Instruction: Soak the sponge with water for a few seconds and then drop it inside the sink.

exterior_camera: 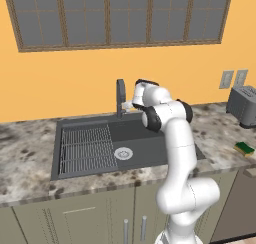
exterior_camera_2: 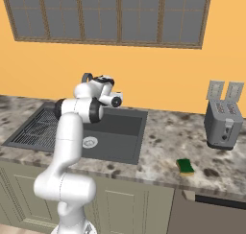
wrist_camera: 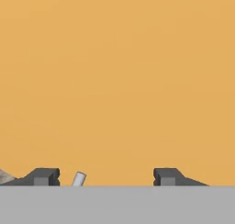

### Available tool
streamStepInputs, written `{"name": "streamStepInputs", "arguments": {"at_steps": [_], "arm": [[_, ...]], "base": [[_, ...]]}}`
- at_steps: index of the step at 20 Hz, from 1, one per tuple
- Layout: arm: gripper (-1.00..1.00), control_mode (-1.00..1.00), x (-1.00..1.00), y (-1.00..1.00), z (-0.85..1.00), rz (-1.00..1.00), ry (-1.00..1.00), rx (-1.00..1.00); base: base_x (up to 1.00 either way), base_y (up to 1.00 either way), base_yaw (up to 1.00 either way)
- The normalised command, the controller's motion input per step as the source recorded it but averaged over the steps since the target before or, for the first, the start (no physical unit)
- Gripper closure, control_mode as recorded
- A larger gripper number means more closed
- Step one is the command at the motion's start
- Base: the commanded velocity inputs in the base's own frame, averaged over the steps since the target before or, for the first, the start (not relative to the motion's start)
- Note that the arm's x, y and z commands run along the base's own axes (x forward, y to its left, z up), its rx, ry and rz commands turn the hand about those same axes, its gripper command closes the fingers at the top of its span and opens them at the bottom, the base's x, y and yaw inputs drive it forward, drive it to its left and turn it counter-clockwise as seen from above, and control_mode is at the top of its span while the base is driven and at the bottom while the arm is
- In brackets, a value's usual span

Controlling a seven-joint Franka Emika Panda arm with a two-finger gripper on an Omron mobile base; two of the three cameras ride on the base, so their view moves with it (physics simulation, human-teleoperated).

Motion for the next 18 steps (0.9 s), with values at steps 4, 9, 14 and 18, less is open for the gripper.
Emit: {"name": "streamStepInputs", "arguments": {"at_steps": [4, 9, 14, 18], "arm": [[-1.00, -1.00, 0.00, -0.31, -0.32, 0.00, 0.01, 0.03], [-1.00, -1.00, 0.00, -0.25, -0.27, 0.00, 0.03, 0.02], [-1.00, -1.00, 0.00, -0.24, -0.30, 0.00, 0.05, 0.03], [-1.00, -1.00, -0.04, -0.28, -0.41, 0.00, 0.05, 0.03]], "base": [[0.00, 0.00, 0.00], [0.00, 0.00, 0.00], [0.00, 0.00, 0.00], [0.00, 0.00, 0.00]]}}
